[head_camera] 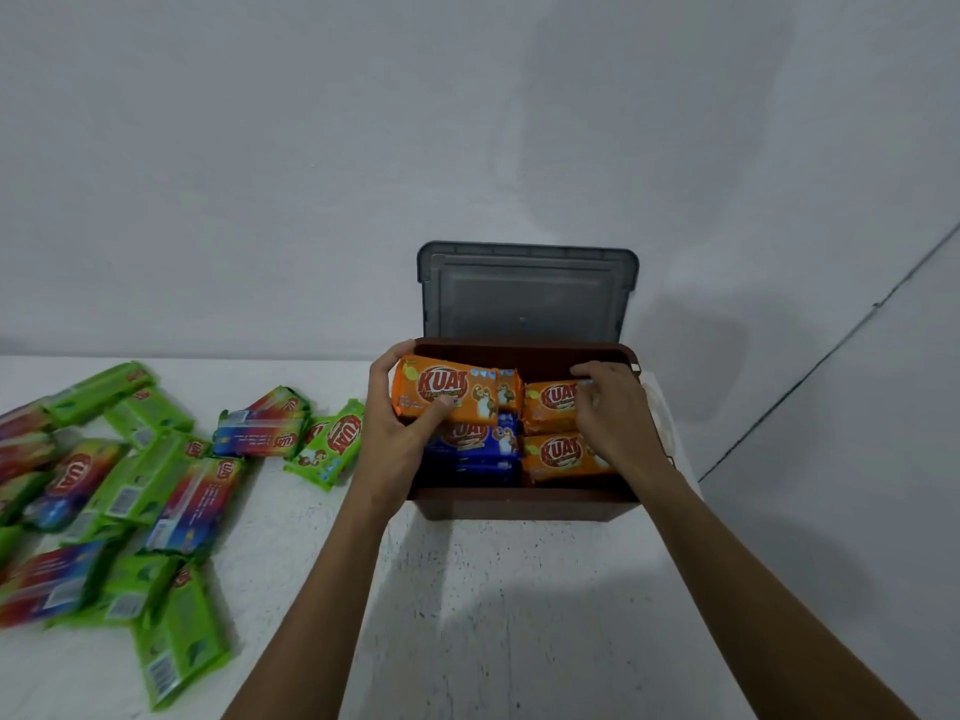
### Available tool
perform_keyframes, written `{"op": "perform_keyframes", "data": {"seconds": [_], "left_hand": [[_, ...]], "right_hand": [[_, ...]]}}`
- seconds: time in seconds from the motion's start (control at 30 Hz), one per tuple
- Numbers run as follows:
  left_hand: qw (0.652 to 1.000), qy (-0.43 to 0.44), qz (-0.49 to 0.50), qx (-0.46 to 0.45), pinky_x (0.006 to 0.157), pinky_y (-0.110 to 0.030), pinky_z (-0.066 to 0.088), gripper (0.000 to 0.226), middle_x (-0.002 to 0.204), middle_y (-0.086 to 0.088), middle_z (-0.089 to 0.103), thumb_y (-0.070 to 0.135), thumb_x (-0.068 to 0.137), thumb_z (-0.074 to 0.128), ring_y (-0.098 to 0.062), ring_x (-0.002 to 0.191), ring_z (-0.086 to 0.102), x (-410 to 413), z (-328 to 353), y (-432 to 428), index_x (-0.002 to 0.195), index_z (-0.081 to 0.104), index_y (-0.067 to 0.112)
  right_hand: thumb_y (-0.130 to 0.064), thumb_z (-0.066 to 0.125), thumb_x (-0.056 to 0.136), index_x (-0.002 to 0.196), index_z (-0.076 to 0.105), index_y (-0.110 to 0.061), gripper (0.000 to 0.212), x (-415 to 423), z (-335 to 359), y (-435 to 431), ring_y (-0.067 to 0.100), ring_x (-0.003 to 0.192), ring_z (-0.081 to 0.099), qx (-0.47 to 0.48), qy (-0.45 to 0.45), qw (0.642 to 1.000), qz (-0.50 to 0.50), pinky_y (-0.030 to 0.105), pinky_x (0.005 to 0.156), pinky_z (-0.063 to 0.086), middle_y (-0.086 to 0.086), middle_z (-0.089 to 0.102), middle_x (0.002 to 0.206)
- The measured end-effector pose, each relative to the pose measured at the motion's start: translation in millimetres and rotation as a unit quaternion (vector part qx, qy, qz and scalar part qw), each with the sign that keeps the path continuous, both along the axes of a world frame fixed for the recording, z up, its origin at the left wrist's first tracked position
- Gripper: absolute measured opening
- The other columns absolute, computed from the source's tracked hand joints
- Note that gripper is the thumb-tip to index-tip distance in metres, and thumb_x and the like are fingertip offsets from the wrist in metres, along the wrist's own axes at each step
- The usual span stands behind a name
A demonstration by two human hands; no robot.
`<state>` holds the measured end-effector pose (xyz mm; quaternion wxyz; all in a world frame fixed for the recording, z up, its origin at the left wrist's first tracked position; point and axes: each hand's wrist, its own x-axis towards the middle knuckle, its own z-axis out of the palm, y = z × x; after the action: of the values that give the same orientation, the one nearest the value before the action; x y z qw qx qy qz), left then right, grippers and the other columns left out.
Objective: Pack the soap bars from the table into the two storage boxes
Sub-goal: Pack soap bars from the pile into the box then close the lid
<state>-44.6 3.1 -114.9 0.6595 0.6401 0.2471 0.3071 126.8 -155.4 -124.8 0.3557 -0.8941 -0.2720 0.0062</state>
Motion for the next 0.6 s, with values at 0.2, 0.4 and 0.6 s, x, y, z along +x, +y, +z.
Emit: {"op": "perform_keyframes", "data": {"seconds": [0.2, 0.4, 0.6], "left_hand": [[0.999, -0.007, -0.025, -0.043, 0.068, -0.028, 0.059, 0.060, 0.116, 0.006, 0.059, 0.016, 0.085, 0.070, -0.011, 0.099, 0.067, 4, 3, -2, 0.133, 0.042, 0.036], [0.997, -0.019, -0.065, -0.045, 0.081, -0.038, 0.059, 0.060, 0.125, 0.000, 0.053, 0.024, 0.084, 0.069, -0.020, 0.109, 0.062, 15, 5, -17, 0.134, 0.039, 0.038], [0.984, 0.064, -0.088, 0.140, 0.081, -0.019, 0.056, 0.050, 0.127, 0.012, 0.053, 0.043, 0.088, 0.057, 0.006, 0.106, 0.057, 14, 0, -6, 0.135, 0.041, 0.034]], "right_hand": [[-0.022, 0.052, 0.099, 0.131, 0.054, -0.026, 0.032, -24, 30, 3, 0.013, 0.105, 0.065, 0.133, 0.187, 0.964, 0.135, 0.024, 0.079, 0.058, 0.001, 0.065, 0.116], [-0.015, 0.062, 0.093, 0.127, 0.058, -0.026, 0.036, -46, 40, 10, 0.019, 0.104, 0.068, 0.241, 0.374, 0.881, 0.159, 0.036, 0.081, 0.059, 0.005, 0.065, 0.120], [-0.014, 0.057, 0.096, 0.117, 0.065, -0.024, 0.025, -28, 46, -11, 0.024, 0.105, 0.067, 0.232, 0.365, 0.895, 0.109, 0.044, 0.091, 0.056, 0.007, 0.066, 0.117]]}}
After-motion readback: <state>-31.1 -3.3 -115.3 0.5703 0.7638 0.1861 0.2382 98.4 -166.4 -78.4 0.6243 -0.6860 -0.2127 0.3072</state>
